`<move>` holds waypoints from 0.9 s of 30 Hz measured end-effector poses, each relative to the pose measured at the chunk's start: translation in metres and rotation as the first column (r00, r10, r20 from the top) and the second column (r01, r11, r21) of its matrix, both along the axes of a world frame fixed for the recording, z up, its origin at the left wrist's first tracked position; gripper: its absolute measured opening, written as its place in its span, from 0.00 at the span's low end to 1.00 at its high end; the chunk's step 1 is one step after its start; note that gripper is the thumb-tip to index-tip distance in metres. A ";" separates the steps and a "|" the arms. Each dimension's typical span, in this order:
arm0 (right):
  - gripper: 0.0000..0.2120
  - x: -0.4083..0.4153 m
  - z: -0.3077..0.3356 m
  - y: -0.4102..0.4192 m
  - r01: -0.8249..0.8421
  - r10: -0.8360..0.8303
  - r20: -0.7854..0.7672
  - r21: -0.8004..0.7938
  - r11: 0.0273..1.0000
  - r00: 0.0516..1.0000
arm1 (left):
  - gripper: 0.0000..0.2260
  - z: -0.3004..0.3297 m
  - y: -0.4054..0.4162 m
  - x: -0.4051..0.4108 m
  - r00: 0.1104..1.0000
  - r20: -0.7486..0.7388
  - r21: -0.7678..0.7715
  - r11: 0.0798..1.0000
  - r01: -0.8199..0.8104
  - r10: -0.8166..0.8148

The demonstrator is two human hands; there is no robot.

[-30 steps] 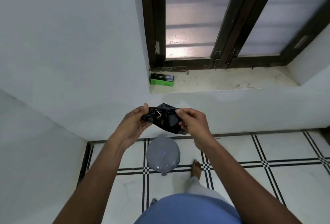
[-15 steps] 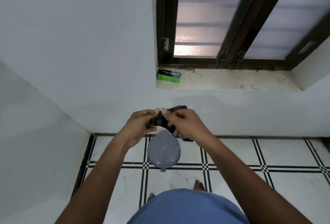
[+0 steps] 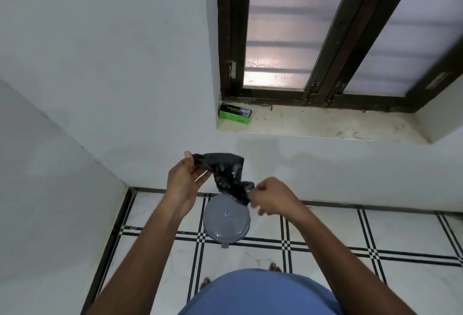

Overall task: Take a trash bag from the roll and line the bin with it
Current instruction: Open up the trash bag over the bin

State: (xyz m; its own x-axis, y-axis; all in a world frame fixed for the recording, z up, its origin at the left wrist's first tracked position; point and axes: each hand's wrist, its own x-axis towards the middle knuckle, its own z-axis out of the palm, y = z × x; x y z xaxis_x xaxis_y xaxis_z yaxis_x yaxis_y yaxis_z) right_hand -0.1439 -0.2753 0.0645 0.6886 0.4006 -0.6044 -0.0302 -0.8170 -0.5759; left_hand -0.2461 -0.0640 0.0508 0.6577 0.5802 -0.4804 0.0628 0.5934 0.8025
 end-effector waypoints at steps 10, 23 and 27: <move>0.36 0.017 0.047 0.020 -0.235 0.185 0.177 0.322 0.917 0.967 | 0.18 0.040 -0.029 0.023 0.919 -0.209 0.407 0.824 0.393 -0.335; 0.06 0.064 -0.005 -0.002 0.263 -0.436 0.252 0.514 0.817 0.864 | 0.07 0.021 0.025 0.002 0.614 -0.772 0.459 0.524 0.718 -0.164; 0.06 0.060 -0.022 -0.020 -0.048 -0.103 0.510 0.273 0.961 0.854 | 0.10 0.032 0.028 0.007 0.915 -0.285 0.021 0.953 0.303 -0.285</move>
